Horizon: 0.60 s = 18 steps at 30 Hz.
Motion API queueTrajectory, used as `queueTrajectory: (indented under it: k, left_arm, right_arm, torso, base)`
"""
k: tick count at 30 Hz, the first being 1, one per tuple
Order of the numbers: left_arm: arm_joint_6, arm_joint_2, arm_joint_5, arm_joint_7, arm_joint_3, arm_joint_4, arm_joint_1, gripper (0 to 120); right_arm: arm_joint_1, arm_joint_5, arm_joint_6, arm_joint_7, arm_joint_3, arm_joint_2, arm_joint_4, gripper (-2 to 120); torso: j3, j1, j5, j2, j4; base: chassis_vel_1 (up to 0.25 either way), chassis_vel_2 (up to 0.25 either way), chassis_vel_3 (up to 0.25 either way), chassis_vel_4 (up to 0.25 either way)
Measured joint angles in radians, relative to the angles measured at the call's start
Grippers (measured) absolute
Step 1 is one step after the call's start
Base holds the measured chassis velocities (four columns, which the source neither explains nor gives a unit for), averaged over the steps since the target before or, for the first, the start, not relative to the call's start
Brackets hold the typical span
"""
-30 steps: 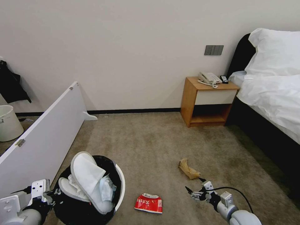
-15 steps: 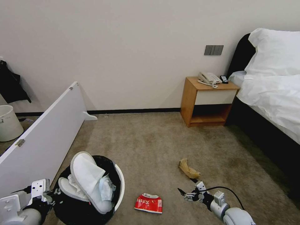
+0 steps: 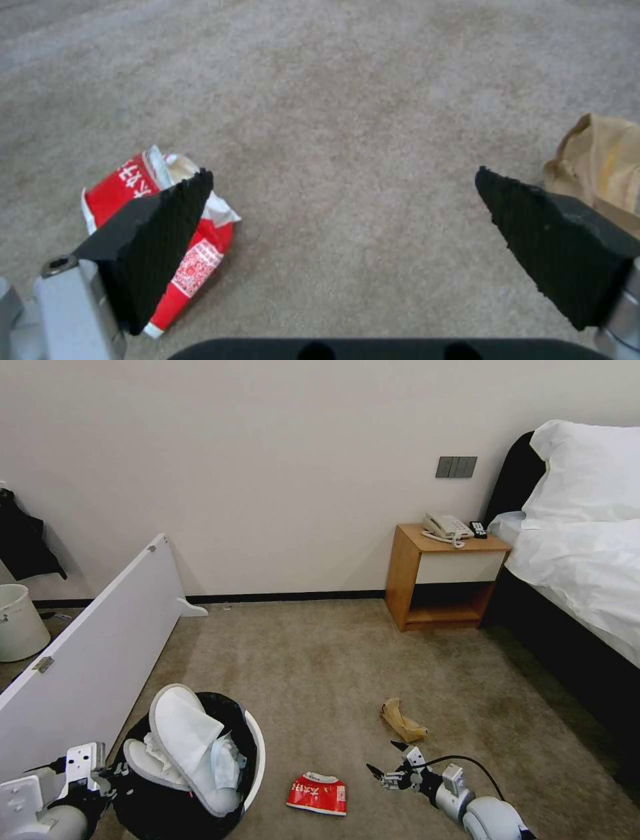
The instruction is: Pick up the trash bin, then pick up the garbage from the floor and place it into the trash bin.
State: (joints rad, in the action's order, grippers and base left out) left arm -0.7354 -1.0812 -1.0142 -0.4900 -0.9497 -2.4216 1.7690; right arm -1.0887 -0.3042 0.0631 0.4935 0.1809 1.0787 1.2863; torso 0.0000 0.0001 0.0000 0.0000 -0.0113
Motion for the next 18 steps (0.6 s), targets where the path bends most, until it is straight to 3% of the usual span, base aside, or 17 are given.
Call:
queueTrajectory:
  k: [18]
  left_arm:
    - [0.000, -0.002, 0.000, 0.002, -0.005, -0.005, 0.007, 1]
  right_arm:
    - [0.066, -0.005, 0.024, 0.103, -0.083, 0.024, -0.096, 100]
  torso:
    - [0.000, 0.000, 0.0000, 0.000, 0.0001]
  base:
    - [0.000, 0.000, 0.000, 0.000]
